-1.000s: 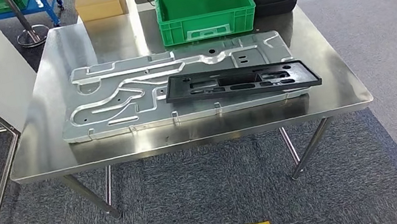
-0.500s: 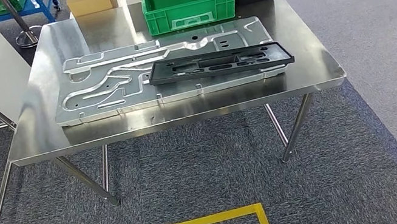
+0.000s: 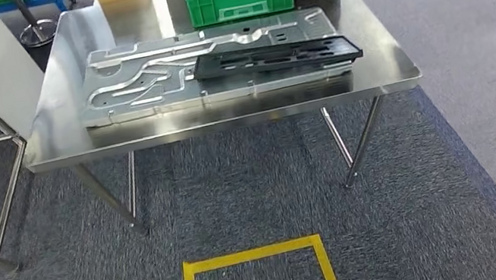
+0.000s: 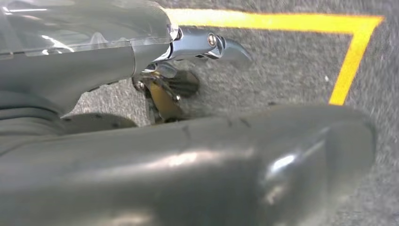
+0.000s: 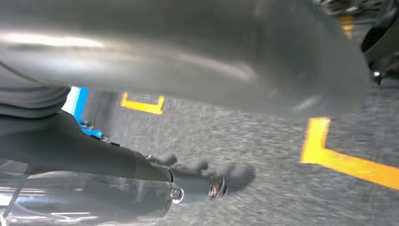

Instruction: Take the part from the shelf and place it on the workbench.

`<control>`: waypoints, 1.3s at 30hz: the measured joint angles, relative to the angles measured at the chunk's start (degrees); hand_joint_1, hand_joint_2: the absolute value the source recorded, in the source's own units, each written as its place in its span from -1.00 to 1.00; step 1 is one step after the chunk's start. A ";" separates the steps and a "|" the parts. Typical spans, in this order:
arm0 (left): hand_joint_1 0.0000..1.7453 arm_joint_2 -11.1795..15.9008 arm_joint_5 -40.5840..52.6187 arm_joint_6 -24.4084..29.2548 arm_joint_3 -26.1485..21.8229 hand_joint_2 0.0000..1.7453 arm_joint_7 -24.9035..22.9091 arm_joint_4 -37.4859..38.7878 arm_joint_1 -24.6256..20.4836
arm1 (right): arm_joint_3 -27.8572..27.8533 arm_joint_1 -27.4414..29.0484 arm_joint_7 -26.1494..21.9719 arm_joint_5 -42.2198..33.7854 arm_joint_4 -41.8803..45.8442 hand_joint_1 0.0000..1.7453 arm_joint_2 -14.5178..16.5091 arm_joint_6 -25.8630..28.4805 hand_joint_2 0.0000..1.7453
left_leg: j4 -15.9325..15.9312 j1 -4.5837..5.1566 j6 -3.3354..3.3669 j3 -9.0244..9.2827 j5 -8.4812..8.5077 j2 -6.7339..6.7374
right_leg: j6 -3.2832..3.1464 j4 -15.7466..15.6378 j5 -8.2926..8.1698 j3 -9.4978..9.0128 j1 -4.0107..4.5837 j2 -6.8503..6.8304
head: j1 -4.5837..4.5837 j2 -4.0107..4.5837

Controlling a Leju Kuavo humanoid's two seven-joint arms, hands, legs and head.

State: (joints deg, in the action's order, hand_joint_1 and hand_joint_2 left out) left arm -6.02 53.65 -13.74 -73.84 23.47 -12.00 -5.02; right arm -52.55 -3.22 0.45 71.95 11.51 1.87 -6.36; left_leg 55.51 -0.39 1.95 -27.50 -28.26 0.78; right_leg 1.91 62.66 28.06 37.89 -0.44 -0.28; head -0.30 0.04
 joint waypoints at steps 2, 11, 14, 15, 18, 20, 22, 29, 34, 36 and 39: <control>-1.00 0.04 0.24 -0.22 0.40 -1.00 0.27 0.00 -0.01 | -0.30 -0.01 -0.77 0.02 -0.02 -1.00 -0.02 0.27 -1.00 | 0.09 0.05 0.17 -1.80 1.43 0.02 | 0.60 7.24 5.44 1.62 -0.27 0.05 | 0.11 0.00; -1.00 0.05 1.41 -1.38 1.77 -1.00 1.21 0.00 -0.38 | -1.15 -0.41 2.84 0.17 -0.02 -1.00 -0.01 -0.08 -1.00 | 2.15 0.09 -2.13 -7.54 5.83 0.02 | -0.28 -7.17 3.15 -12.96 -0.35 0.26 | 0.04 0.00; -1.00 0.07 1.61 -1.45 2.04 -1.00 1.24 0.00 -0.33 | -1.73 -0.26 3.97 0.16 -0.07 -1.00 0.03 -0.19 -1.00 | 3.89 -0.17 -3.10 -8.79 3.78 -0.17 | -1.99 -7.31 1.48 -11.26 -0.45 -0.12 | -0.04 0.00; -1.00 0.07 1.63 -1.46 2.13 -1.00 1.24 0.00 -0.29 | -1.87 -0.21 4.11 0.16 -0.08 -1.00 0.04 -0.18 -1.00 | 6.23 -0.25 -3.28 -9.62 1.09 -0.24 | -2.47 -7.34 0.79 -10.47 -0.46 -0.26 | -0.12 0.00; -1.00 0.08 1.66 -1.54 2.28 -1.00 1.24 0.00 -0.26 | -2.11 -0.01 4.26 0.15 -0.08 -1.00 0.05 -0.11 -1.00 | 16.38 -0.29 -3.61 -11.42 -5.93 -0.29 | -3.02 -7.04 -1.13 -7.81 0.01 -0.40 | -0.25 0.00; -1.00 0.08 1.63 -1.60 2.41 -1.00 1.21 0.00 -0.27 | -2.28 0.03 4.33 0.13 -0.08 -1.00 0.05 -0.10 -1.00 | 18.23 -0.27 -3.53 -9.76 -4.40 -0.29 | -2.98 -6.45 -2.31 -5.73 0.28 -0.39 | -0.25 0.00; -1.00 0.13 1.54 -1.55 2.49 -1.00 1.16 0.00 -0.30 | -2.38 0.06 4.37 0.19 -0.08 -1.00 0.06 -0.10 -1.00 | 12.52 -0.14 -2.95 -4.55 -1.50 -0.33 | -2.78 -5.58 -3.22 -3.86 0.45 -0.34 | -0.27 0.00; -1.00 0.38 1.08 -1.01 2.48 -1.00 0.85 0.04 -0.27 | -2.40 0.21 2.27 0.66 -0.09 -1.00 0.18 0.20 -1.00 | -0.48 0.35 -0.06 1.75 -1.54 -0.07 | -0.54 -4.00 -3.93 -1.66 0.26 -0.22 | -0.35 0.00; -1.00 0.37 1.50 -1.04 2.48 -1.00 1.31 0.05 -0.26 | -2.40 0.18 0.69 0.77 -0.10 -1.00 0.22 0.16 -1.00 | -0.30 0.21 0.52 -2.48 1.97 0.10 | 0.75 10.27 6.38 1.18 -0.50 0.08 | -0.14 0.00; -1.00 0.33 1.77 -1.12 2.52 -1.00 1.51 0.05 -0.29 | -2.40 0.14 0.55 0.79 -0.10 -1.00 0.22 0.03 -1.00 | 0.23 0.06 0.13 -4.34 3.05 0.12 | 1.08 9.52 3.56 -1.43 -0.86 0.07 | -0.15 0.00; -1.00 0.27 1.89 -1.17 2.57 -1.00 1.60 0.05 -0.39 | -2.40 -0.06 0.55 0.80 -0.09 -1.00 0.25 0.00 -1.00 | 1.61 0.01 -0.81 -6.64 4.15 0.08 | 0.99 -2.43 1.93 -10.28 -1.10 0.17 | -0.16 0.00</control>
State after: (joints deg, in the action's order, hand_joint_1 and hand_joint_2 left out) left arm -5.75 55.54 -14.91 -71.26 25.08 -11.95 -5.41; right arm -54.95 -3.27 0.99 72.75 11.42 2.12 -6.35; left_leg 57.12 -0.38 1.14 -34.14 -24.11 0.86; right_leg 2.89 60.23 29.99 27.61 -1.54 -0.11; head -0.45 0.05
